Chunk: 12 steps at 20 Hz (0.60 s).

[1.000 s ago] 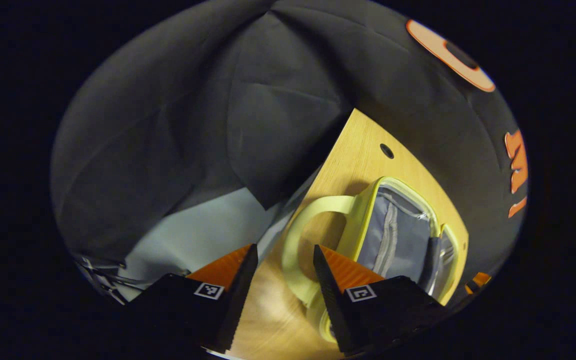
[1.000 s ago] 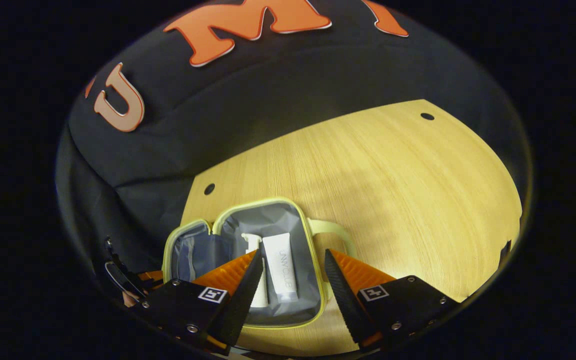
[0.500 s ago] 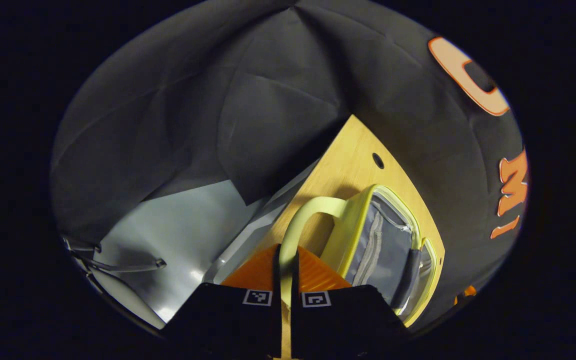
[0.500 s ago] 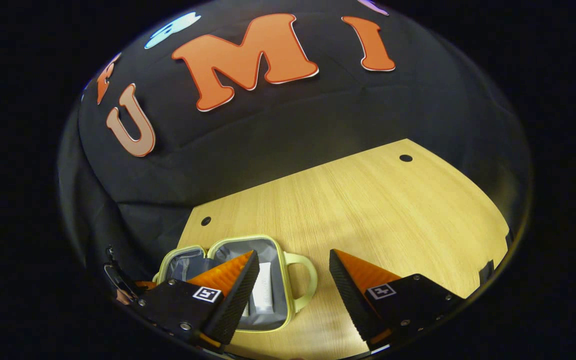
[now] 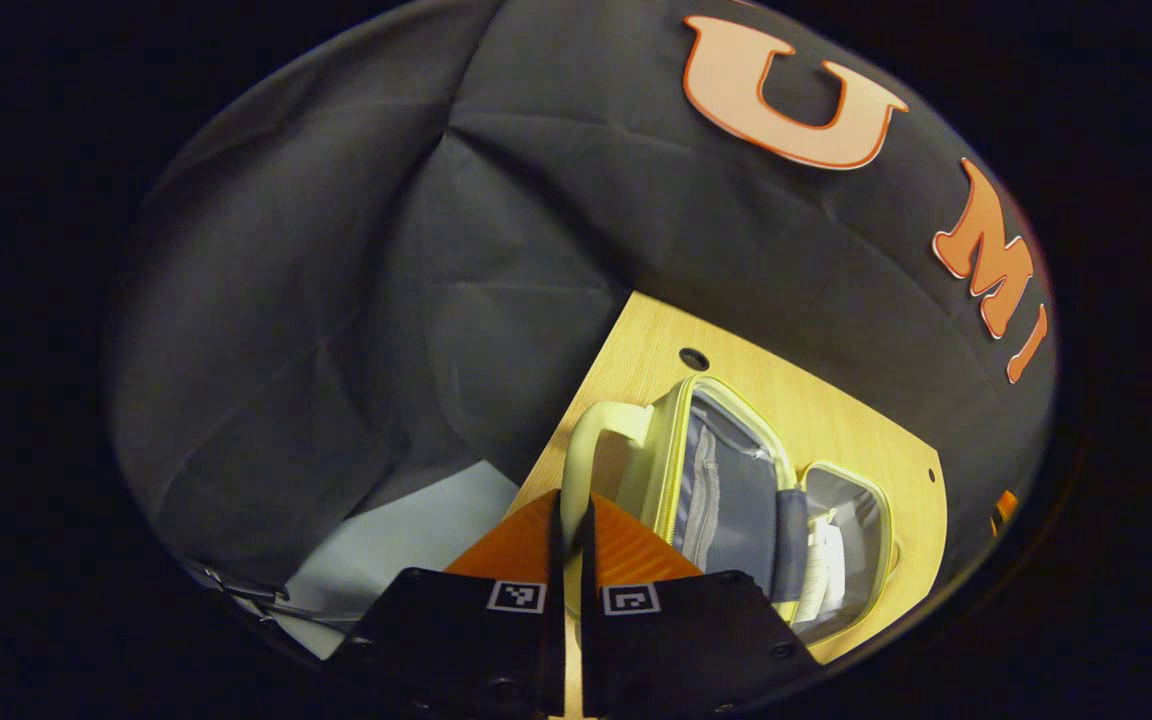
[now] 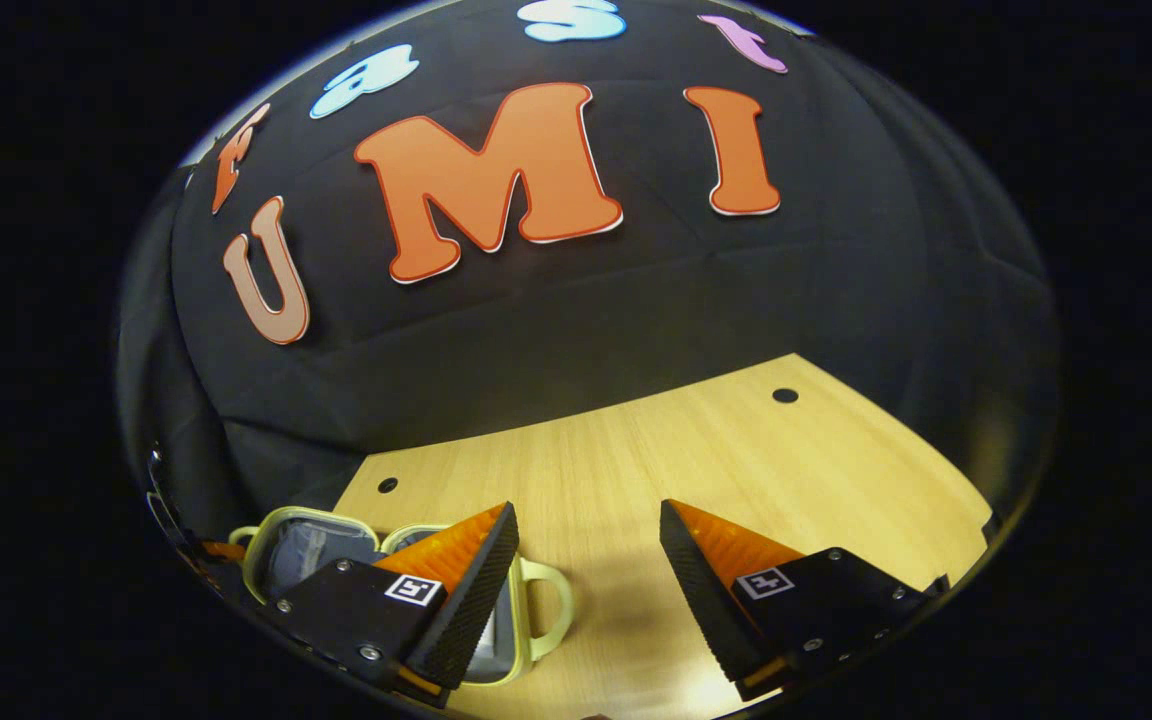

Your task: First open the suitcase, pack the skin care products into it, and then close the suitcase.

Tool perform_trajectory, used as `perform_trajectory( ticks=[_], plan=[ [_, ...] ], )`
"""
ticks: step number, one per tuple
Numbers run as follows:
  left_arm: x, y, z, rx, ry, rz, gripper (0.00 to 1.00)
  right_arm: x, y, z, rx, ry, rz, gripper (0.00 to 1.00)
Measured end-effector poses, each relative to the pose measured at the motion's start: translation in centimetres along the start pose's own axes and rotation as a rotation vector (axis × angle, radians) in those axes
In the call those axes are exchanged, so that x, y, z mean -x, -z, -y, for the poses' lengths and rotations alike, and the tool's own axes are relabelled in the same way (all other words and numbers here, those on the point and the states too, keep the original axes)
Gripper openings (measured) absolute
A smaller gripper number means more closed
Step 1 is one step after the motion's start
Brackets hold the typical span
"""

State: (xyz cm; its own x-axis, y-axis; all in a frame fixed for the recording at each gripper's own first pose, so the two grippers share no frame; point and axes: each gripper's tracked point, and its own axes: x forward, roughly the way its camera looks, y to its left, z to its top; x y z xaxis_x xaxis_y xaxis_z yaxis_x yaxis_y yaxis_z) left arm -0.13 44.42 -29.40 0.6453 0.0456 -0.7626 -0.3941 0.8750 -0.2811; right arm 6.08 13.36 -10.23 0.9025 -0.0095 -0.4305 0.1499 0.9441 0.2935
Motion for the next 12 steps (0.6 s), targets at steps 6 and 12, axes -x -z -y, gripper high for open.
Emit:
perform_trajectory(
  ticks=[6, 12],
  plan=[
    [6.0, -2.8, 6.2, -0.071, 0.03, 0.114, 0.06, 0.6, -1.8, 2.3, 0.118, -0.011, 0.059, 0.92],
    [11.0, -4.3, 14.7, -0.163, 0.095, 0.214, 0.06, 1.7, -4.3, 3.3, 0.175, -0.094, 0.172, 0.93]
  ],
)
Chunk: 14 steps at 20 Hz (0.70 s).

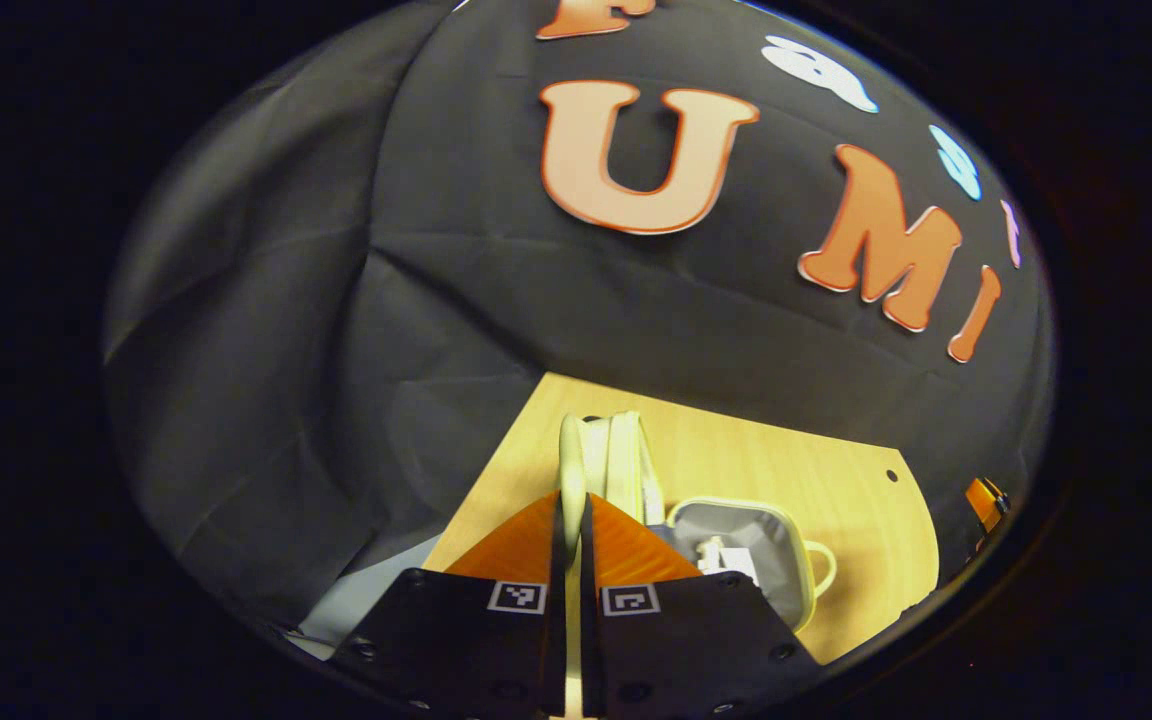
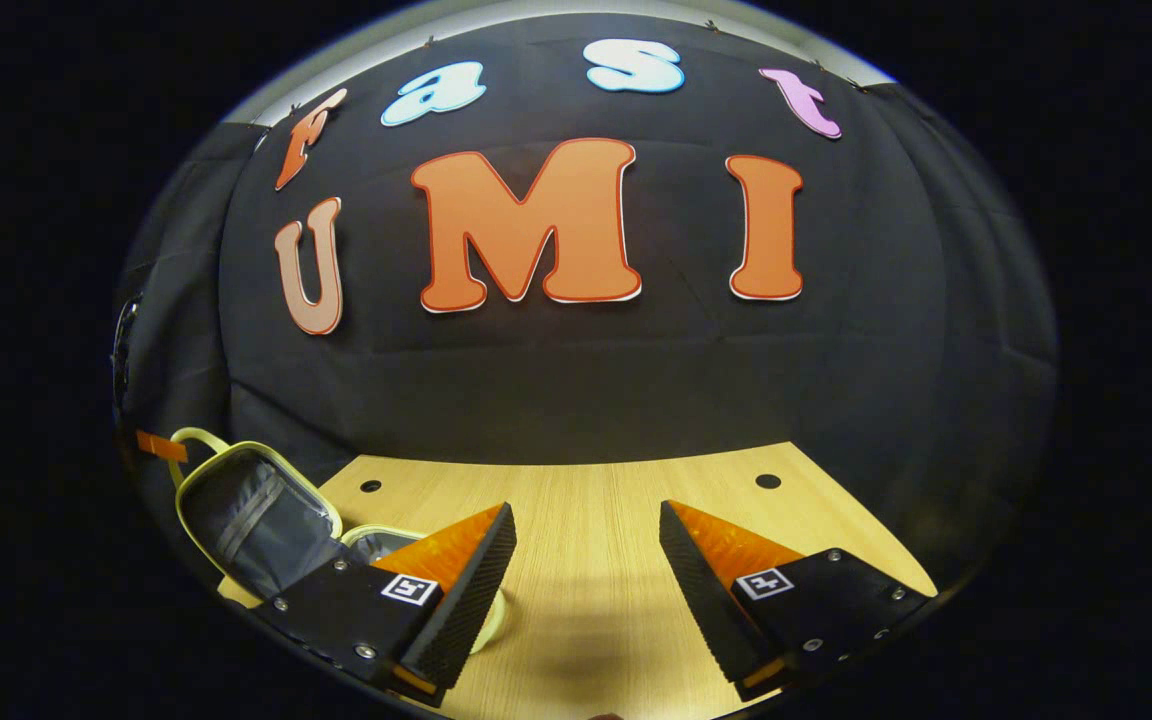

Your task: First open the suitcase, pack the skin care products into it, and then close the suitcase.

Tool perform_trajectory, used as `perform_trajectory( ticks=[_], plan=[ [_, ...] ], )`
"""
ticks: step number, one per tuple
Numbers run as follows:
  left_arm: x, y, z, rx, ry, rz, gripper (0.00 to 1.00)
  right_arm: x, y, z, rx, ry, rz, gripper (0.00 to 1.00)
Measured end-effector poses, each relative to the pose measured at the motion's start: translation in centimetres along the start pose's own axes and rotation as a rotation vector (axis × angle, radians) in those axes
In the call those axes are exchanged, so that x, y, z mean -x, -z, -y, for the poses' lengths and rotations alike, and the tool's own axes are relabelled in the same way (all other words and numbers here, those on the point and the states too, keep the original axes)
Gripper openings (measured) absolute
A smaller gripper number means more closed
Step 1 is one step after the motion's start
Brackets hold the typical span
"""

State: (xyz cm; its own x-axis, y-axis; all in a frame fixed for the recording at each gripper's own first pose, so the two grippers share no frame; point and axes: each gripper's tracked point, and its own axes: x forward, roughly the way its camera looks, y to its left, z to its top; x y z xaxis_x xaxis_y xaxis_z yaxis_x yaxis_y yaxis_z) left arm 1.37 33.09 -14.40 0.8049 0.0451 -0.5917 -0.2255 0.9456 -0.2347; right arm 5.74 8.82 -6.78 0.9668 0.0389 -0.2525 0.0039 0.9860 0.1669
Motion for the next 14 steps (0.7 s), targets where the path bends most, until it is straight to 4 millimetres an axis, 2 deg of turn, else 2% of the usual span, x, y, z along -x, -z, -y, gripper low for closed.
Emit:
perform_trajectory(
  ticks=[8, 11, 14],
  plan=[
    [2.0, -1.0, 11.4, -0.11, 0.115, 0.037, 0.06, 1.0, 0.2, 3.7, 0.056, -0.014, 0.019, 0.93],
    [1.6, -0.6, 15.5, -0.141, 0.159, 0.031, 0.06, 1.3, 1.8, 4.9, 0.052, -0.024, -0.019, 0.94],
    [1.1, 0.1, 19.2, -0.157, 0.196, 0.025, 0.08, 1.5, 1.7, 6.2, 0.047, -0.026, -0.008, 0.94]
  ],
)
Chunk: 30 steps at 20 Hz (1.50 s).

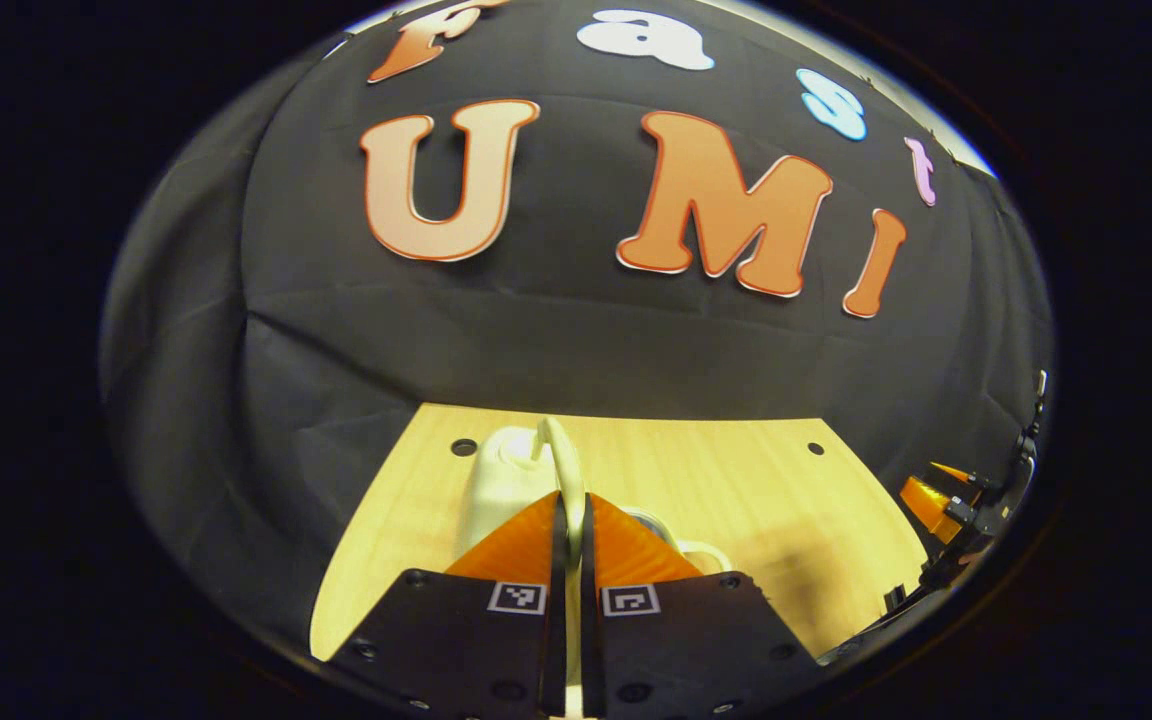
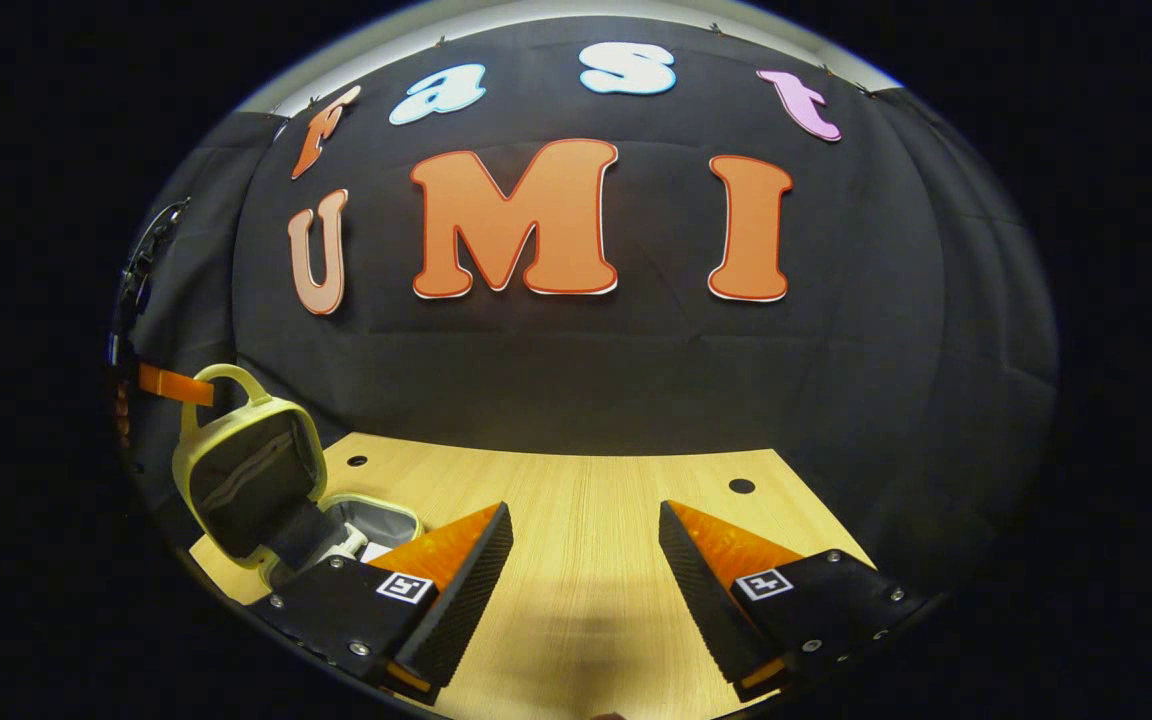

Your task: First open the suitcase, pack the skin care products into it, and then close the suitcase.

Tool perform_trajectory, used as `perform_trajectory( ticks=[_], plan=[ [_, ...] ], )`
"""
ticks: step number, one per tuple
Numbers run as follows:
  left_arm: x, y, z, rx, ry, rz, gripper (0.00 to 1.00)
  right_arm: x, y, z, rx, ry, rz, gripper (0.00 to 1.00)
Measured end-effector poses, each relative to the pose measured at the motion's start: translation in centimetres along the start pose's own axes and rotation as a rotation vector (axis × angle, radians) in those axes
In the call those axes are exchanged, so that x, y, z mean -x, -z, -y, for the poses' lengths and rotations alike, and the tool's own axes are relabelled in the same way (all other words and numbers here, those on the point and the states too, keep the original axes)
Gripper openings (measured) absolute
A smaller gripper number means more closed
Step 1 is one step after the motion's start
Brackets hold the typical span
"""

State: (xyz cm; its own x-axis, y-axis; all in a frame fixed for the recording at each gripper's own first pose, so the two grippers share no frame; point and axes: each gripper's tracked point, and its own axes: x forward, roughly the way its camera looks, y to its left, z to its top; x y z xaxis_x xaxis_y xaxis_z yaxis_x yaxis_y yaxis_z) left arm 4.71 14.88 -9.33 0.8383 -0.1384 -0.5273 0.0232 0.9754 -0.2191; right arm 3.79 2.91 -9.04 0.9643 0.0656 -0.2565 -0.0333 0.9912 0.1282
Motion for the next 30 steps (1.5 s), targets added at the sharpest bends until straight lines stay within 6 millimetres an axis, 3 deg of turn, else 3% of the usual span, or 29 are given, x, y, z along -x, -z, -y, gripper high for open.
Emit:
perform_trajectory(
  ticks=[5, 12, 18, 23, 28, 30],
  plan=[
    [-1.8, 1.9, 5.6, 0.01, 0.068, -0.03, 0.06, 0.7, 0.9, 2.3, -0.021, 0.013, 0.0, 0.94],
    [-5.7, 7.9, 13.6, -0.074, 0.158, -0.154, 0.06, 0.5, 1.5, 3.8, -0.016, 0.007, -0.017, 0.94],
    [-8.1, 12.6, 16.7, -0.204, 0.144, -0.222, 0.06, 0.8, 2.3, 4.4, -0.037, 0.007, -0.037, 0.94],
    [-10.5, 17.0, 18.3, -0.343, 0.112, -0.29, 0.06, 1.0, 2.8, 4.5, -0.049, 0.008, -0.053, 0.94],
    [-11.5, 20.7, 19.3, -0.509, 0.071, -0.322, 0.07, 1.3, 2.7, 4.7, -0.044, 0.005, -0.048, 0.94],
    [-11.8, 21.1, 20.0, -0.524, 0.086, -0.316, 0.17, 1.5, 2.6, 4.9, -0.039, 0.004, -0.046, 0.94]
  ],
)
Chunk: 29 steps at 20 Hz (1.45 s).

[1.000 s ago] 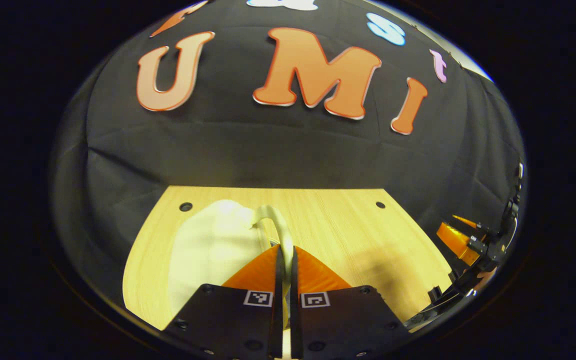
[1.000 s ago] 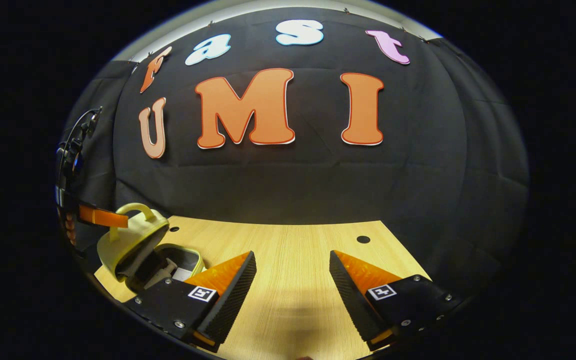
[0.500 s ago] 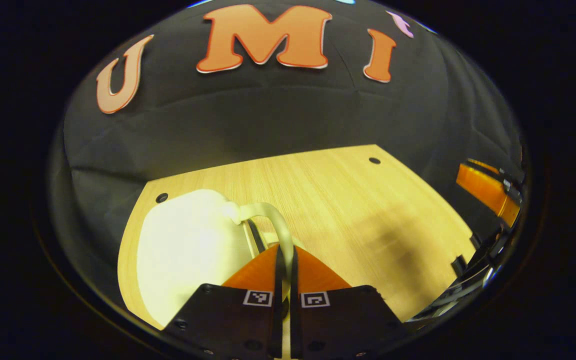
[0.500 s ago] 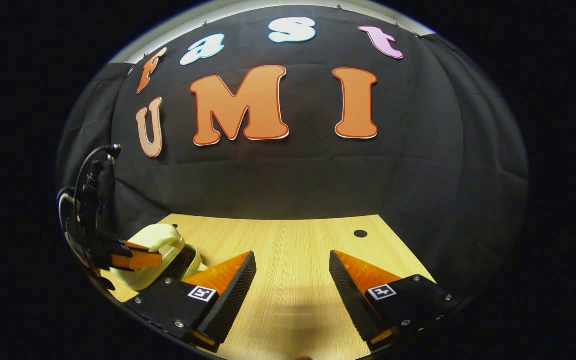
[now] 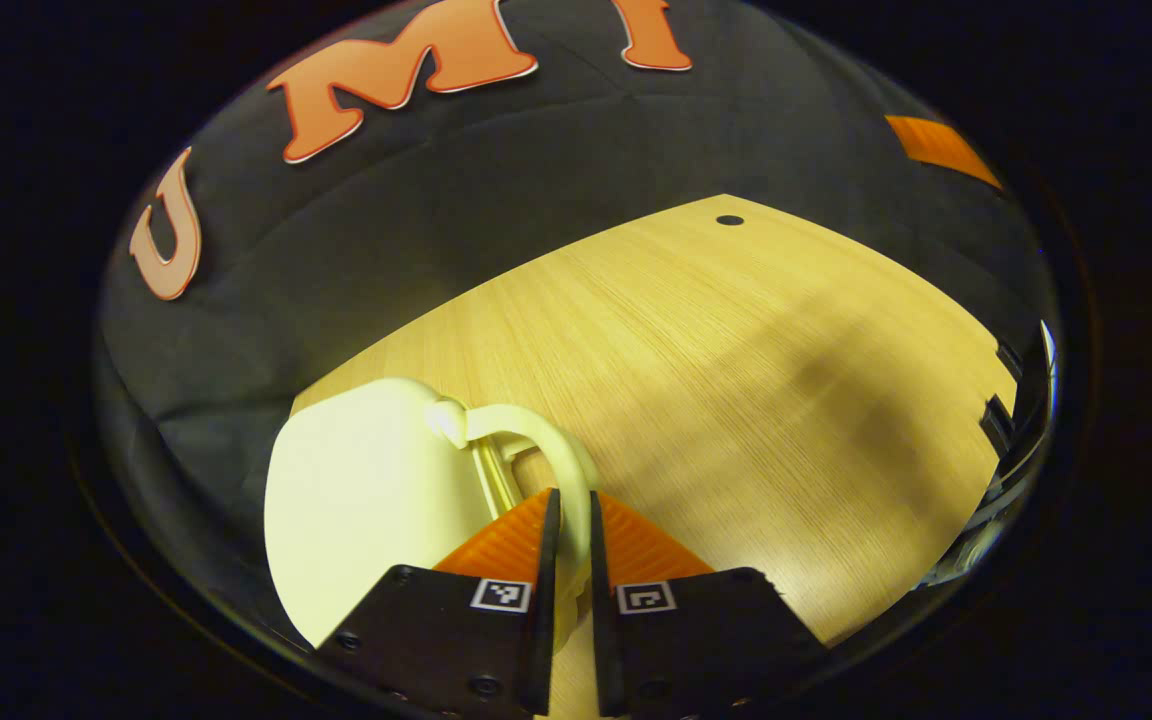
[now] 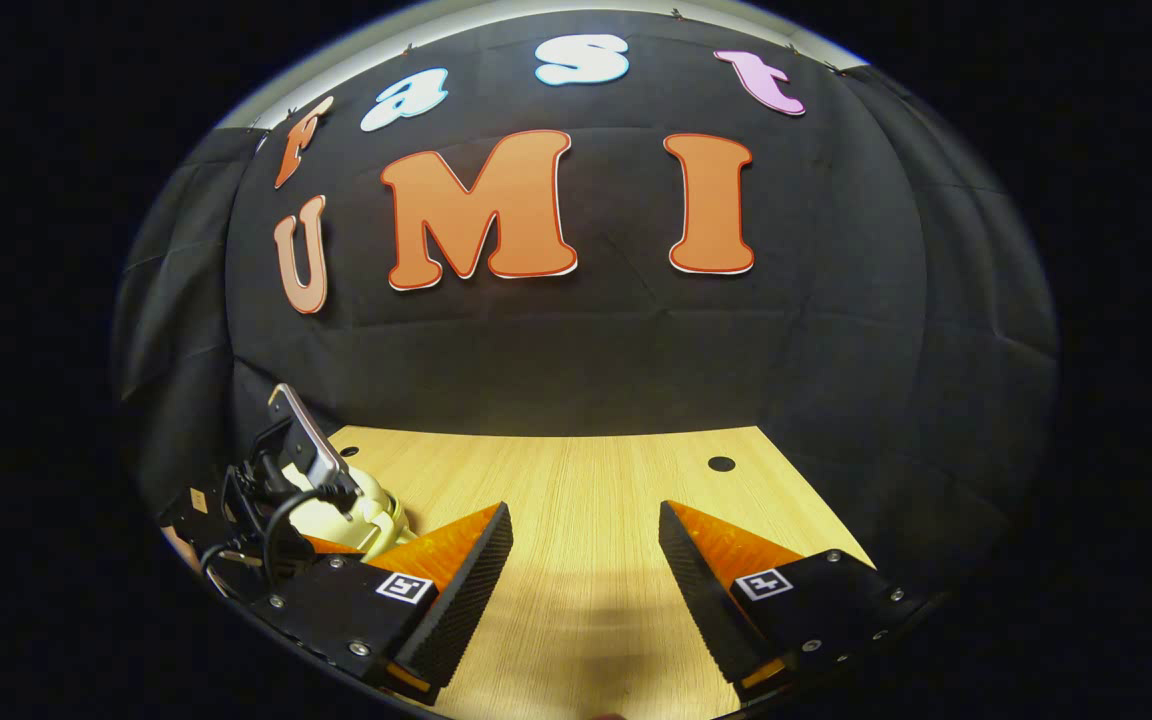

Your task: First open the suitcase, pack the skin care products into it, and then close the suitcase.

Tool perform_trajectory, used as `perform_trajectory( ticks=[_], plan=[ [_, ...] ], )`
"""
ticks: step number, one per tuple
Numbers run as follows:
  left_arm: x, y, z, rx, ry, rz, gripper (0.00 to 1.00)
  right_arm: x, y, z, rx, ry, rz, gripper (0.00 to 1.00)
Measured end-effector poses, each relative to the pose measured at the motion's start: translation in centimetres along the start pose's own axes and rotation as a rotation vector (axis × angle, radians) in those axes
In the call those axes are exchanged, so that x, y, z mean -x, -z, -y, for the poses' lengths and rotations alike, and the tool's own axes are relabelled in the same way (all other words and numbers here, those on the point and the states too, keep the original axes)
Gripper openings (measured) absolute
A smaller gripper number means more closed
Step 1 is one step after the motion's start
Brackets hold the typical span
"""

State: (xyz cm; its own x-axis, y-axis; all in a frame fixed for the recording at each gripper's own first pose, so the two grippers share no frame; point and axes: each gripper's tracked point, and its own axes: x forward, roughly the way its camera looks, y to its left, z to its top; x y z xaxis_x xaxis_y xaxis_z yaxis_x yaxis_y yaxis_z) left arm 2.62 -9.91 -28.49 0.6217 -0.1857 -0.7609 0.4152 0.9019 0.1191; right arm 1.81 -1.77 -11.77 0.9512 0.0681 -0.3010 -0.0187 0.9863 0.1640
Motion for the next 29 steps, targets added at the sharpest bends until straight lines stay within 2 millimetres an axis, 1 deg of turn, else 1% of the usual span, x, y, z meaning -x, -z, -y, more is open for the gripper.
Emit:
perform_trajectory(
  ticks=[1, 2, 3, 4, 6, 7, 8, 9, 12, 14, 16, 17, 18, 20, 22, 23, 24, 25, 26, 27, 28, 29],
  plan=[
    [0.5, -0.1, 0.6, 0.022, 0.005, 0.012, 0.24, 0.0, -0.1, 0.1, 0.002, -0.002, 0.002, 0.94],
    [1.2, -0.8, 0.5, 0.037, -0.004, 0.036, 0.27, 0.1, -0.2, 0.3, 0.002, 0.003, 0.006, 0.94],
    [1.7, -1.7, 0.2, 0.048, -0.014, 0.071, 0.36, 0.3, -0.5, 0.3, -0.002, -0.001, 0.014, 0.94],
    [2.3, -2.8, -0.1, 0.054, -0.027, 0.111, 0.57, 0.3, -0.8, 0.3, -0.006, -0.003, 0.024, 0.94],
    [4.3, -5.5, -0.4, 0.07, -0.058, 0.202, 0.8, 0.5, -1.7, 0.4, -0.004, 0.002, 0.052, 0.94],
    [5.4, -6.7, -0.6, 0.088, -0.08, 0.251, 0.86, 1.5, -1.9, 0.4, 0.001, 0.01, 0.072, 0.94],
    [6.7, -8.2, -0.9, 0.107, -0.099, 0.306, 0.94, 1.7, -2.6, 0.2, 0.005, 0.013, 0.096, 0.95],
    [8.1, -9.8, -1.4, 0.129, -0.124, 0.364, 0.97, 1.9, -3.4, 0.1, 0.01, 0.015, 0.121, 0.94],
    [13.0, -14.4, -2.5, 0.189, -0.144, 0.538, 0.99, 2.7, -5.7, -0.6, 0.019, 0.011, 0.187, 0.94],
    [15.7, -16.2, -3.2, 0.212, -0.174, 0.627, 0.99, 3.1, -7.3, -1.2, 0.027, 0.006, 0.234, 0.94],
    [18.3, -18.4, -3.8, 0.254, -0.171, 0.729, 0.99, 3.9, -9.1, -1.9, 0.062, 0.01, 0.293, 0.94],
    [19.9, -19.2, -4.4, 0.282, -0.177, 0.766, 0.99, 4.5, -10.0, -2.2, 0.088, 0.015, 0.326, 0.94],
    [20.8, -19.7, -4.7, 0.303, -0.176, 0.8, 0.99, 4.9, -10.8, -2.6, 0.112, 0.012, 0.359, 0.94],
    [21.7, -19.9, -5.3, 0.324, -0.198, 0.832, 1.0, 5.4, -11.7, -3.4, 0.135, 0.006, 0.392, 0.94],
    [22.0, -19.7, -5.3, 0.327, -0.216, 0.847, 0.99, 5.4, -12.0, -4.1, 0.139, -0.009, 0.401, 0.94],
    [21.9, -19.1, -5.0, 0.331, -0.216, 0.839, 1.0, 5.3, -11.9, -4.3, 0.139, -0.015, 0.4, 0.94],
    [21.8, -18.9, -4.9, 0.331, -0.203, 0.837, 0.99, 5.3, -11.6, -4.4, 0.143, -0.017, 0.401, 0.94],
    [21.1, -18.8, -4.2, 0.323, -0.177, 0.814, 1.0, 5.3, -11.4, -4.4, 0.15, -0.015, 0.4, 0.99],
    [21.0, -18.4, -4.1, 0.315, -0.17, 0.8, 0.99, 5.4, -11.1, -4.4, 0.157, -0.018, 0.401, 0.95],
    [21.0, -18.1, -4.0, 0.305, -0.173, 0.796, 1.0, 5.4, -10.7, -4.6, 0.162, -0.023, 0.392, 0.95],
    [21.2, -18.1, -4.0, 0.288, -0.183, 0.795, 1.0, 5.3, -10.3, -4.6, 0.163, -0.026, 0.384, 0.9],
    [21.2, -17.9, -4.0, 0.268, -0.191, 0.793, 0.99, 5.1, -10.1, -4.7, 0.16, -0.031, 0.374, 0.91]
  ],
)
